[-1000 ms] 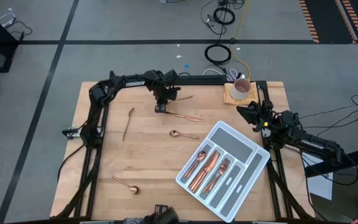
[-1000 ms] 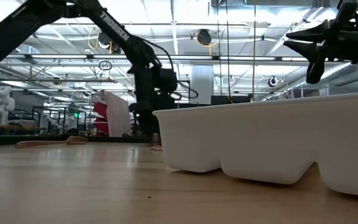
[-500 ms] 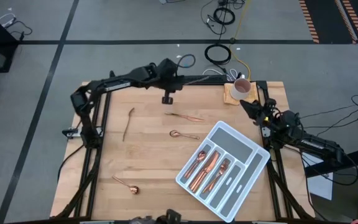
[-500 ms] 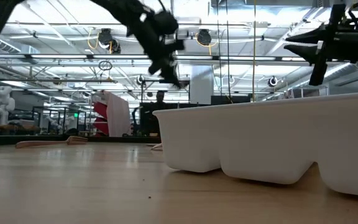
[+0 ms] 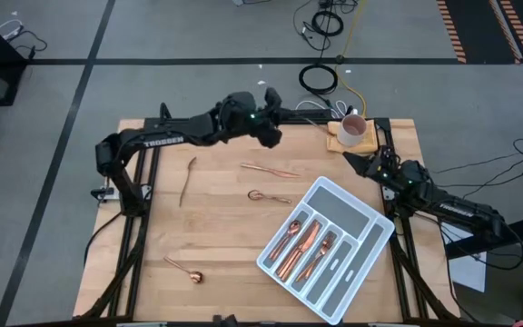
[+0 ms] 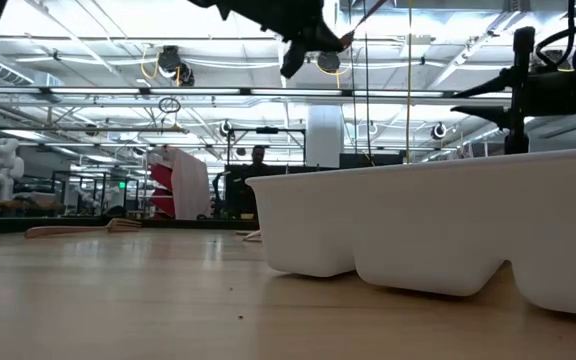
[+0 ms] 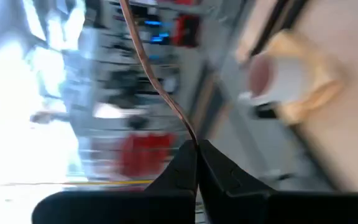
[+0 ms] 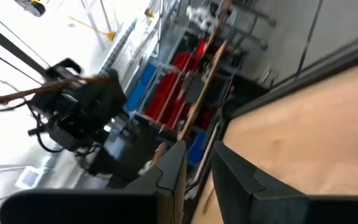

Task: Sort silverware
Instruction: Put the gold fork into the cutlery tray with the other gold forks

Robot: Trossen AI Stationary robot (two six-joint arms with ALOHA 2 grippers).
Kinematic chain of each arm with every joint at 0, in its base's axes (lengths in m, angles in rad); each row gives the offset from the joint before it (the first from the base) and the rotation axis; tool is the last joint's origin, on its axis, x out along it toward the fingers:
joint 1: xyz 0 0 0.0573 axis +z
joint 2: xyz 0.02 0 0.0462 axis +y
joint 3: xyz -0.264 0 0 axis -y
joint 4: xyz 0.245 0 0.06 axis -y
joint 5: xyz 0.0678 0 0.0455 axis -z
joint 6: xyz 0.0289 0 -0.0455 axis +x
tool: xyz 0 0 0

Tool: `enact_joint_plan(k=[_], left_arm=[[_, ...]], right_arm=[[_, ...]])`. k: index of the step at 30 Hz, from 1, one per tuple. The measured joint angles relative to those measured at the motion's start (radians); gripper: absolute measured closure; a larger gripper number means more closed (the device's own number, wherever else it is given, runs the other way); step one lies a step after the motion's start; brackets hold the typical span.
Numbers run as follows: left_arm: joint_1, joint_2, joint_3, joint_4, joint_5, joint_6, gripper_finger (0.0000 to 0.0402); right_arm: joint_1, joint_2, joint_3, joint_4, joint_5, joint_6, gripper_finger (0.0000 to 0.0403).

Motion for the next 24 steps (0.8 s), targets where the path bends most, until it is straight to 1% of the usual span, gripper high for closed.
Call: enact_joint_plan(k=[2,5,8,10,13,19,21,24], left_arm=[[-0.026,0.003,-0.012,0.060,-0.053,0.109,0.0400],[-0.054,0.005,-0.027,0.111,-0.083,0.181,0.0400],[-0.078,0.005,-0.032,0.124,-0.123,0.150,0.0400],[-0.096,0.005,-0.032,0.122,-0.166,0.120,0.0400],[-0.119,0.005,-0.032,0.116,-0.200,0.075,0.0400],[-0.171,0.005,-0.032,0.114,-0.268,0.066,0.0400],[-0.187,0.005,-0.032,0.113,-0.298,0.065,0.0400],[-0.209,0.005,-0.032,0.115,-0.309,0.036,0.0400]], right_arm=[[0.000,0.000,0.000,0.006,-0.019,0.030,0.0337],[0.000,0.000,0.000,0.033,-0.036,0.045,0.0337],[0.000,0.000,0.000,0.041,-0.042,0.044,0.0337],[0.000,0.000,0.000,0.021,-0.042,0.037,0.0337],[0.000,0.000,0.000,-0.015,-0.038,0.021,0.0337],[0.000,0.000,0.000,-0.078,-0.037,0.009,0.0337],[0.000,0.000,0.000,-0.081,-0.037,-0.023,0.0337],[0.000,0.000,0.000,-0.069,-0.038,-0.050,0.0337]])
